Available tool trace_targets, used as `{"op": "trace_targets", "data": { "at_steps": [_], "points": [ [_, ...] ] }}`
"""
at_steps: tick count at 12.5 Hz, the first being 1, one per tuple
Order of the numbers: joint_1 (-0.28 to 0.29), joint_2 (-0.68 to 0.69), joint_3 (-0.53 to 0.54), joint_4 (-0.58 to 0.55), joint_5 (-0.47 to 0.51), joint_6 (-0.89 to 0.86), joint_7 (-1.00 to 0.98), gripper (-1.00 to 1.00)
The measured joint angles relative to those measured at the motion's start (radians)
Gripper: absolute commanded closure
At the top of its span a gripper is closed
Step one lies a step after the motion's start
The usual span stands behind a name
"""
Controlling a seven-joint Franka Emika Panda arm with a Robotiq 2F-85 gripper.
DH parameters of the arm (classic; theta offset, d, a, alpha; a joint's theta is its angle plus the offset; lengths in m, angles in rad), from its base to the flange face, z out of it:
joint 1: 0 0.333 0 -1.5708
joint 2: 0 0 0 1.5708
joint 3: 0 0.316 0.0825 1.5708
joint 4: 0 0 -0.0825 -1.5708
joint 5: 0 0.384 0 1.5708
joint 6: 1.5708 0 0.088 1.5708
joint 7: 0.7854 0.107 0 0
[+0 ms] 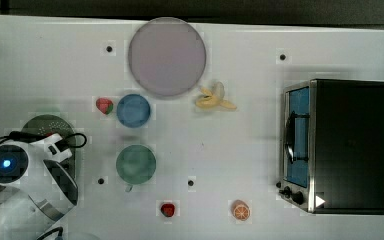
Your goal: Pick Ketchup from the table and place it in strainer.
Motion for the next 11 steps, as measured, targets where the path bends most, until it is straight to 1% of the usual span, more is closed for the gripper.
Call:
{"op": "trace_targets", "data": {
  "at_steps": [1,2,5,6,8,10,11],
  "points": [
    [-0.007,-0.035,-0.009,0.000,0.001,-0.027,0.015,-1.00],
    [-0.028,-0.089,-0.008,0.000,0.001,-0.095,0.026,-1.00],
    [-0.114,-0.342,-0.011,0.020,0.001,-0.400,0.041,-1.00],
    [-0.135,-0.422,-0.035,0.053,0.004,-0.496,0.040,-1.00],
    [-0.165,-0.533,-0.102,0.152,0.006,-0.677,0.039,-1.00],
    [-0.190,-0.592,-0.187,0.251,0.015,-0.757,0.027,-1.00],
    [-0.197,-0.616,-0.244,0.283,0.023,-0.789,0.025,-1.00]
  ]
}}
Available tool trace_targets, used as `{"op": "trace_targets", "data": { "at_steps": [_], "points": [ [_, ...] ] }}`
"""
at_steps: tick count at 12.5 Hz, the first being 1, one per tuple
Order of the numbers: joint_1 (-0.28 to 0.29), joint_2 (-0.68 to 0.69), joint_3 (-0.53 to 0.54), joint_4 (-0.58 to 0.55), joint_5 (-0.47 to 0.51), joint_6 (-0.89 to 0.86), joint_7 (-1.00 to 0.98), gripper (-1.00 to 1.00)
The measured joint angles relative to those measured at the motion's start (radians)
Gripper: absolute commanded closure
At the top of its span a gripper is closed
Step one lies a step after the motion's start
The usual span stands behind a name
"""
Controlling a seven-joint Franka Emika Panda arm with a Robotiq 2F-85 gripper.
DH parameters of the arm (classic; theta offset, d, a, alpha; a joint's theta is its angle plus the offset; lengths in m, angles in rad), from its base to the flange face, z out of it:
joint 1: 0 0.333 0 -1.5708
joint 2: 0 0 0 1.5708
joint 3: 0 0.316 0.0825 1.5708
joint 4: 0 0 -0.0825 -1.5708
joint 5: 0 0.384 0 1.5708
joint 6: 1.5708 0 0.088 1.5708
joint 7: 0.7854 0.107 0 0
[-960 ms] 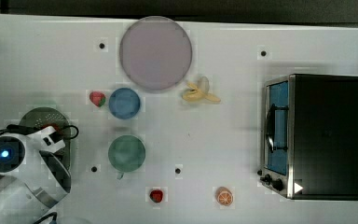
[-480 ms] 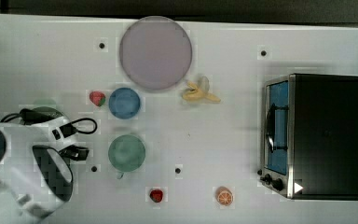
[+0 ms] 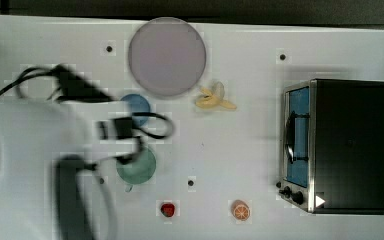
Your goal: Pick Ketchup from the table and place it in strainer.
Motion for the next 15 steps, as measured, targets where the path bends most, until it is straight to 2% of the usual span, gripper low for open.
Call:
{"op": "trace_targets", "data": {
  "at_steps": [5,8,12,15],
  "points": [
    [-0.047,-0.055,-0.290,0.020,0.006,-0.031,-0.001,-1.00],
    [-0.105,-0.039,-0.375,0.014,0.013,-0.065,-0.016,-1.00],
    [-0.110,-0.029,-0.366,0.011,0.021,-0.082,-0.025,-1.00],
    [-0.080,-0.028,-0.313,0.008,0.031,-0.150,-0.025,-1.00]
  ]
}}
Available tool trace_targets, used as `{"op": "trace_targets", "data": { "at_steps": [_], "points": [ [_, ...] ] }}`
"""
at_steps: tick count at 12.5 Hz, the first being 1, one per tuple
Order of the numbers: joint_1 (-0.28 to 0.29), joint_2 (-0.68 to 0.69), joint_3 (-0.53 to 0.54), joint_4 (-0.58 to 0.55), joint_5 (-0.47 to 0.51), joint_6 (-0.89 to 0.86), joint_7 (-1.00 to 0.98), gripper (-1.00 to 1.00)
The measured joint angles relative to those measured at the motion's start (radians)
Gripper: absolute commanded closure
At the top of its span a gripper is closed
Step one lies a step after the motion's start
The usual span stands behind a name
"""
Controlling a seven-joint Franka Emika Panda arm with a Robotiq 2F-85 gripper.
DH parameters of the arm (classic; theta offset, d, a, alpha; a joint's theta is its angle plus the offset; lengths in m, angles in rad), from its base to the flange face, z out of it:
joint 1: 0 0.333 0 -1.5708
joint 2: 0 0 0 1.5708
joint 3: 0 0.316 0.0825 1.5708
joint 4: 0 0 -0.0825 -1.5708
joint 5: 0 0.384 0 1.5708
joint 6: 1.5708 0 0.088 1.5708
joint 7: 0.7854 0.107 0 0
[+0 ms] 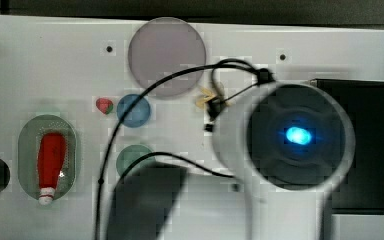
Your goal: Pick Ketchup from the table and place it in strainer.
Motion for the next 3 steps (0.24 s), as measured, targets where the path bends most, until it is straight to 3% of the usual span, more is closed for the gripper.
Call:
{"op": "trace_targets", "data": {
  "at_steps": [3],
  "points": [
    [0.039,0.001,0.042,-0.002,0.005,0.004,-0.003,-1.00]
  ]
}}
